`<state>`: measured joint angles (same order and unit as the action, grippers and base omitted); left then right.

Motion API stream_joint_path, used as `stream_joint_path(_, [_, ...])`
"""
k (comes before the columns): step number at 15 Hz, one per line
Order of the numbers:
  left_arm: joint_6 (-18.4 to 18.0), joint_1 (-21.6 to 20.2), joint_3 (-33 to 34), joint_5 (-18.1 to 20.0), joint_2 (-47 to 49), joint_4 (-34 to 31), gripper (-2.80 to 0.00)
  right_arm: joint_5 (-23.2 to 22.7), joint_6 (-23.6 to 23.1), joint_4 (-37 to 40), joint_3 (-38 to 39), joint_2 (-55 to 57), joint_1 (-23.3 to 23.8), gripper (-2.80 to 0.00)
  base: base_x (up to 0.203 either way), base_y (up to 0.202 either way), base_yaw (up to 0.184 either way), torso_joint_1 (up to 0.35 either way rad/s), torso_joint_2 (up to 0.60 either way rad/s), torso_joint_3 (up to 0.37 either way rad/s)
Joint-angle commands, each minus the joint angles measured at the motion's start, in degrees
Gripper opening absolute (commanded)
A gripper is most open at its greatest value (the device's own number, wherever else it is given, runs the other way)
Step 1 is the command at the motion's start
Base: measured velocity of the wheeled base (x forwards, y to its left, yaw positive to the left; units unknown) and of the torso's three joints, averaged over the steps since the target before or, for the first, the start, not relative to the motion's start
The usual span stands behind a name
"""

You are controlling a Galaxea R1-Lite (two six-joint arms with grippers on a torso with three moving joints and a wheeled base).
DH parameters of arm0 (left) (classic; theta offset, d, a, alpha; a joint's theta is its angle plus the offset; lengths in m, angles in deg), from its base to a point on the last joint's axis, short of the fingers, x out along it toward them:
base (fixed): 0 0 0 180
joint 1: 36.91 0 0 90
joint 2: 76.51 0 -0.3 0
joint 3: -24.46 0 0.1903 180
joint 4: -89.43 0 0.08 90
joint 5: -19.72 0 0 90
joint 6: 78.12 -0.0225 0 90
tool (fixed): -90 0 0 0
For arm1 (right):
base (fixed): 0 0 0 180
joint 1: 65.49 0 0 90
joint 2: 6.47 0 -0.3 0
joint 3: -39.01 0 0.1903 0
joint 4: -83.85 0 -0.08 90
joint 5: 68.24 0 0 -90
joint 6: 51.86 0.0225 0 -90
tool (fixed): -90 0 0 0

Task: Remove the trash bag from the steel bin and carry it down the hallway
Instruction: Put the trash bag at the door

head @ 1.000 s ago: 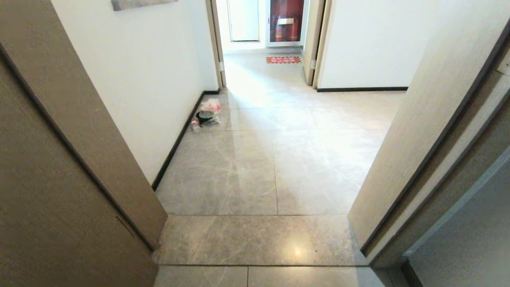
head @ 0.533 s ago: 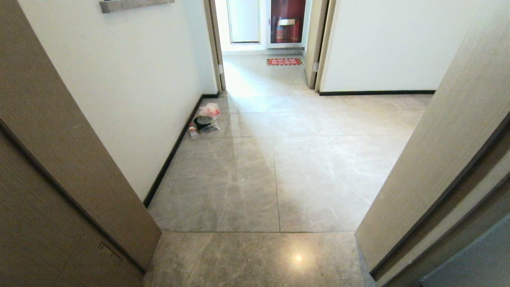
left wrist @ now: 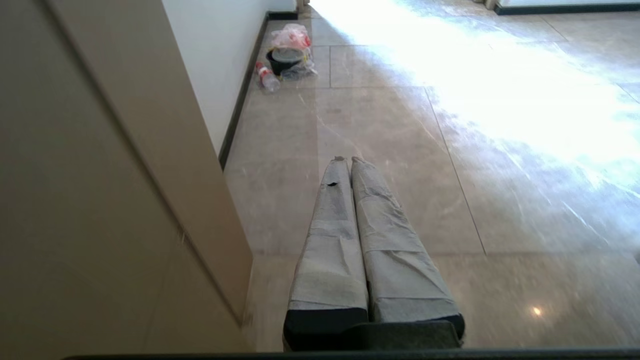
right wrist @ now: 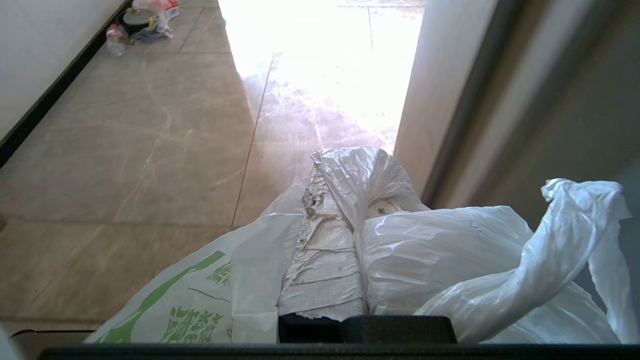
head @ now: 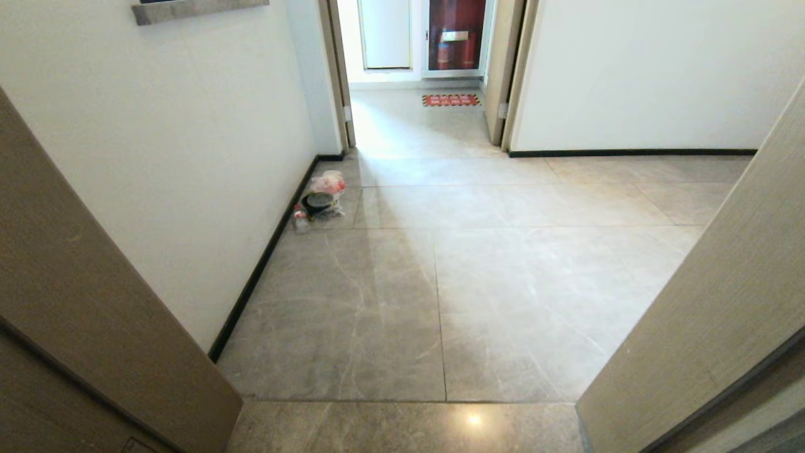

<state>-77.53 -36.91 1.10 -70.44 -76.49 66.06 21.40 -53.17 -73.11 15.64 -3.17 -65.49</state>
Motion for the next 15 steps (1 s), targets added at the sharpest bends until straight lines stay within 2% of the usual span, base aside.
stream_joint_path(1, [0.03, 0.00, 0.08, -0.02, -0.11, 0.00, -2.80, 0.00, 0.00, -0.02, 0.00, 0.04, 0.00, -2.80, 0.192, 0.000, -0.001, 0.002, 0.00, 0.004])
stream_joint_path(15, [0.03, 0.00, 0.09, -0.02, -0.11, 0.00, -2.80, 0.00, -0.09, -0.02, 0.00, 0.04, 0.00, -2.80, 0.192, 0.000, 0.000, 0.002, 0.00, 0.003])
